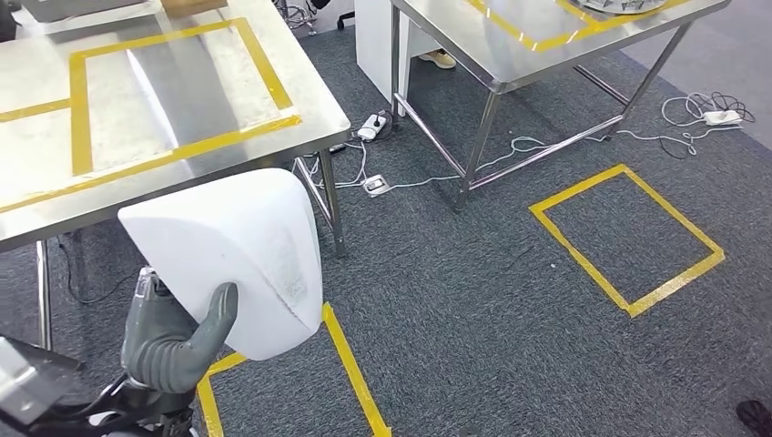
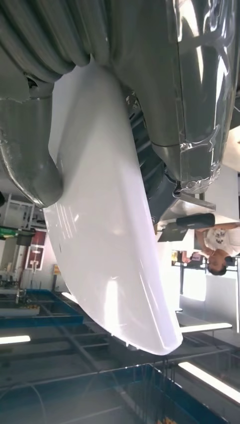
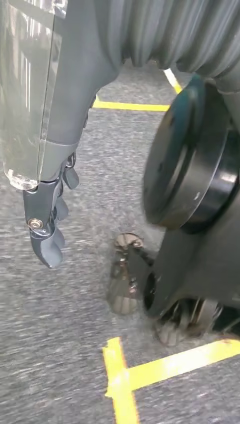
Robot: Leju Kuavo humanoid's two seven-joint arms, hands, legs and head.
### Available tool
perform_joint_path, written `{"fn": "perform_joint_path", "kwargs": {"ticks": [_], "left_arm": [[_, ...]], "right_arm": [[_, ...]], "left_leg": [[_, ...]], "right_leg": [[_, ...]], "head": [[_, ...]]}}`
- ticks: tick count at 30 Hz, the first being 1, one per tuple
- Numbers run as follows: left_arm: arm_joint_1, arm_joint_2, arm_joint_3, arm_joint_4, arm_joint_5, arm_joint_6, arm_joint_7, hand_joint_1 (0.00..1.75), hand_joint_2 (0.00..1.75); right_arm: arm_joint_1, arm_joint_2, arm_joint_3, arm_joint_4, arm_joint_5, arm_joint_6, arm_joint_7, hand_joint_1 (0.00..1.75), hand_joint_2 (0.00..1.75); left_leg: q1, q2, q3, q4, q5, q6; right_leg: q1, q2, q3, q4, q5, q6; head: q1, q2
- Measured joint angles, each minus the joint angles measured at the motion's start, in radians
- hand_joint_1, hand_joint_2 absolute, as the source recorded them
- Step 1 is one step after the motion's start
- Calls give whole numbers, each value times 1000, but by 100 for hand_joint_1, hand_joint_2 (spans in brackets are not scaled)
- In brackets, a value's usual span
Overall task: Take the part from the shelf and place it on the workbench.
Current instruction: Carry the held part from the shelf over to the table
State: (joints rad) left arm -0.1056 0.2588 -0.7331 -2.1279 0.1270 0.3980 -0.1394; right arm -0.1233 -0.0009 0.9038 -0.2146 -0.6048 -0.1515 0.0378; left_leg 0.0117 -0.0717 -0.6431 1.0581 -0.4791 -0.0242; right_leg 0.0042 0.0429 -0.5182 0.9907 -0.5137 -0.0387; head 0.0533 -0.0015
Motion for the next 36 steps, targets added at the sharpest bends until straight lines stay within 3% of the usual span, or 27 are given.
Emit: {"fn": "perform_joint_path", "kwargs": {"ticks": [2,4,5,6,8,9,11,13,15,16,18,19,20,21,22,24,25,27,28,29,30,32,33,35,36], "left_arm": [[0,5,3,-3,1,0,1,175,175],[1,7,5,-3,3,0,2,175,175],[1,8,5,-3,3,0,2,175,175],[2,9,6,-3,3,0,2,175,175],[2,11,7,-3,3,2,2,175,175],[2,11,8,-3,3,3,2,175,175],[2,12,10,-5,3,5,2,175,175],[2,13,14,-8,4,7,2,175,175],[3,13,18,-10,6,10,2,175,175],[2,14,19,-13,8,12,2,175,175],[2,14,22,-15,13,13,1,175,175],[2,14,22,-15,15,14,1,175,175],[3,14,22,-15,16,14,1,175,175],[3,14,22,-15,17,14,1,175,175],[3,14,22,-15,18,14,1,175,175],[3,15,22,-16,18,14,1,175,175],[3,15,22,-16,18,14,1,175,175],[3,15,23,-16,19,14,1,175,175],[3,15,23,-17,19,14,0,175,175],[5,16,24,-18,20,14,0,175,175],[6,17,25,-19,20,14,0,175,175],[6,18,28,-20,20,14,-1,175,175],[6,18,29,-20,21,14,-1,175,175],[8,18,29,-19,21,14,-1,175,175],[8,19,30,-19,22,15,-1,175,175]], "right_arm": [[-1,3,0,0,3,-1,1,0,175],[2,5,1,0,6,-1,2,0,175],[2,6,2,0,8,0,4,0,175],[0,6,2,0,10,0,5,0,175],[-6,7,3,0,15,1,9,0,175],[-10,6,4,0,17,2,12,0,175],[-17,5,4,0,19,2,15,0,175],[-22,5,4,0,21,3,17,0,175],[-24,5,4,0,24,2,20,0,175],[-25,5,4,0,26,0,21,0,175],[-25,4,4,0,28,-1,23,0,175],[-24,4,4,0,28,-2,25,0,175],[-23,4,4,0,28,-2,25,0,175],[-23,4,4,0,28,-2,26,0,175],[-23,4,4,0,28,-2,27,0,175],[-26,1,4,0,28,-2,27,0,175],[-26,-1,4,0,28,-2,27,0,175],[-26,-6,4,0,28,-3,28,0,175],[-26,-6,4,0,28,-3,28,0,175],[-29,-6,4,0,28,-3,28,0,175],[-31,-6,4,0,27,-3,28,0,175],[-33,-5,4,0,28,-3,28,0,175],[-31,-5,4,0,27,-3,28,0,175],[-26,-4,4,0,27,-3,28,0,175],[-24,-4,4,0,27,-3,28,0,175]], "left_leg": [[0,65,-37,77,-56,-7],[7,75,-85,187,-110,-19],[10,75,-93,214,-114,-25],[13,78,-83,206,-101,-31],[15,108,-14,100,-50,-41],[14,130,20,44,-32,-40],[8,155,52,-11,-26,-21],[6,139,49,-12,-24,2],[8,120,47,-14,-19,15],[9,110,46,-15,-16,20],[9,88,40,-15,-12,29],[7,76,37,-15,-10,32],[5,62,35,-15,-8,34],[3,48,34,-15,-7,36],[1,33,34,-15,-5,37],[-1,7,34,-15,-2,34],[0,-7,32,-15,1,30],[9,-31,23,-16,10,17],[11,-44,18,-18,16,8],[12,-41,13,-18,17,3],[9,-16,7,-11,11,-2],[5,55,-24,51,-36,-9],[5,78,-49,106,-68,-15],[10,79,-92,207,-107,-25],[12,77,-94,220,-103,-30]], "right_leg": [[-3,-24,4,-20,13,3],[-4,-51,1,-19,14,3],[-4,-65,-1,-17,13,4],[-5,-78,-2,-13,11,8],[-9,-100,-4,0,2,20],[-9,-108,-5,9,-4,28],[-6,-120,-5,21,-12,41],[-6,-131,-2,20,-13,48],[-10,-119,-4,36,-31,57],[-12,-102,-17,70,-57,61],[-14,-63,-67,194,-129,66],[-13,-55,-95,258,-156,66],[-13,-51,-113,298,-164,63],[-12,-48,-114,299,-151,58],[-11,-43,-98,264,-120,51],[-9,-3,-40,133,-45,30],[-8,20,-19,81,-23,21],[-3,44,-4,38,-14,12],[-1,35,-1,28,-11,12],[-3,21,3,15,-9,13],[-5,9,8,1,-4,14],[-9,-17,14,-20,7,15],[-8,-29,14,-21,8,13],[-8,-57,10,-16,7,15],[-8,-70,8,-13,5,17]], "head": [[-13,0],[-25,0],[-30,0],[-35,0],[-45,0],[-50,0],[-54,0],[-51,0],[-45,0],[-42,0],[-31,0],[-25,0],[-19,0],[-14,0],[-9,0],[-4,0],[-6,0],[-5,0],[-1,0],[3,0],[2,0],[-10,0],[-18,0],[-30,0],[-35,0]]}}
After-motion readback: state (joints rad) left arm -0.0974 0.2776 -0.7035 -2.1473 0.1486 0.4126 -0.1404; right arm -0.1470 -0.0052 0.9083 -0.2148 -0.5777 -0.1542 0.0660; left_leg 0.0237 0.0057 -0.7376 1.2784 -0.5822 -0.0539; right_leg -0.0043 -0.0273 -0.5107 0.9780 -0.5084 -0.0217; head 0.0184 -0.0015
